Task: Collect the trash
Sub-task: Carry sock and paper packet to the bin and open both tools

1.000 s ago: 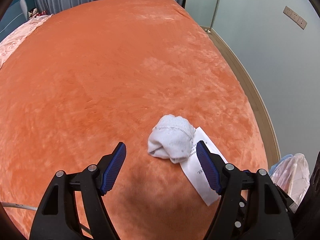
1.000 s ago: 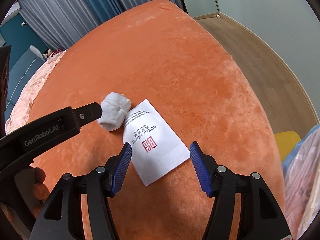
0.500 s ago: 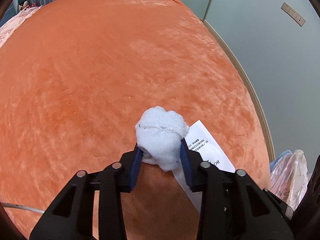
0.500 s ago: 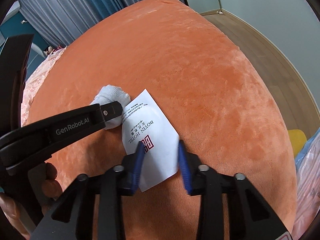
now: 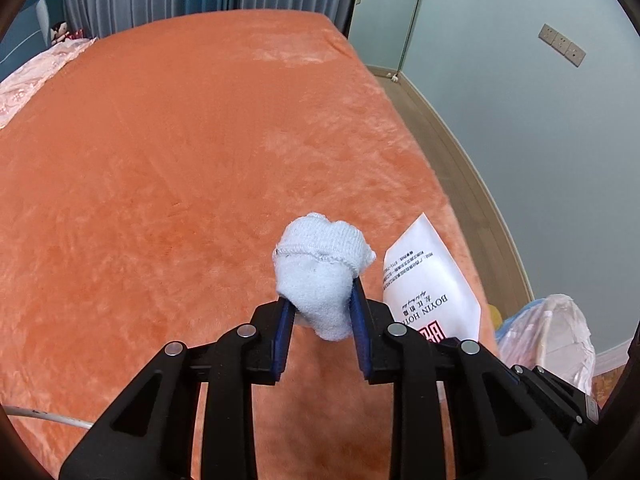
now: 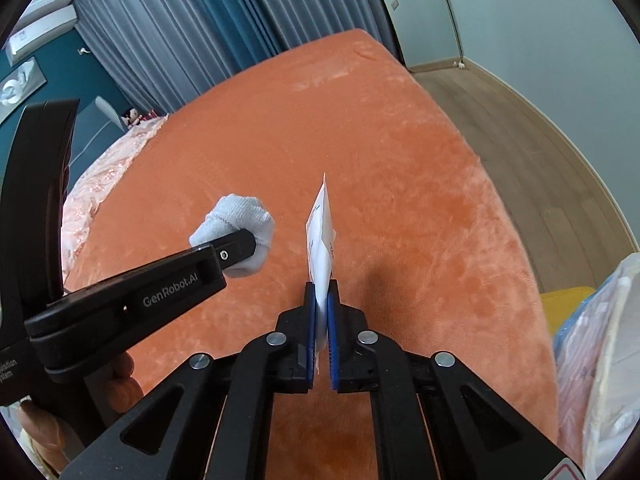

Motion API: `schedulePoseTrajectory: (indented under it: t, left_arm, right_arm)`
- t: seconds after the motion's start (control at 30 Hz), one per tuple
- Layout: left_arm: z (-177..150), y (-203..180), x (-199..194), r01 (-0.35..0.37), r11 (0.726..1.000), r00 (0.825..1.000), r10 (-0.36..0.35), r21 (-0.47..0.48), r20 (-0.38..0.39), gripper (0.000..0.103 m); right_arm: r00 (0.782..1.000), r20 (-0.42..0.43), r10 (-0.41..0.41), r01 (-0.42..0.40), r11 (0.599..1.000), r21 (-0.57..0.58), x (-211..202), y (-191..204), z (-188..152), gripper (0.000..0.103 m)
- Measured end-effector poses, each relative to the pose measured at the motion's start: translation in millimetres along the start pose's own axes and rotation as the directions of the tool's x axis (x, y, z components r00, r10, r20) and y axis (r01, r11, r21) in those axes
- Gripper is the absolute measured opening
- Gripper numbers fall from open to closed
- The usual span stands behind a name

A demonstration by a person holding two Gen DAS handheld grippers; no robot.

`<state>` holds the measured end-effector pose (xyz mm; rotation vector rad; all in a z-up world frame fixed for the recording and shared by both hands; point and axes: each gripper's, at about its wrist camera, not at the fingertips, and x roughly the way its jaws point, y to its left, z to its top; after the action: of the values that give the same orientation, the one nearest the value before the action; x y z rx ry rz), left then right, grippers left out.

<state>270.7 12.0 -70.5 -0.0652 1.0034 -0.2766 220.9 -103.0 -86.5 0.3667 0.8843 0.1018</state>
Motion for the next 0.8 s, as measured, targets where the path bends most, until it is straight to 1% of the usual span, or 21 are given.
schedulePoseTrajectory:
  t: [0.27,0.47,0.67,0.8]
  left_arm:
    - [-18,-29,-60,0.012,0.999,0.998,-0.014,0.031,0.053,0.026]
    - [-35,-52,-96,0.026,0.998,0.995,-0.031,0.061,0.090,0.026]
    - [-50,-68,-123,0.036,0.995,0.993,-0.046,0.089,0.111,0.026]
    - [-60,-75,-133,0.040,0.994,0.992,-0.052,0.104,0.116,0.026]
  right_arm:
    - [0.995,0.097,0.005,-0.005,1.000,-0.001,-72,1,3,0.006]
    - [0.989,0.149,-0.002,0.003,1.000,-0.007,-119,1,-8,0.006]
    - [0.985,0.173,-0.007,0.009,1.000,-0.010,-149,0,-21,0.006]
    - [0.983,0.181,-0.009,0.012,1.000,-0.015,-164,1,-31,0.006]
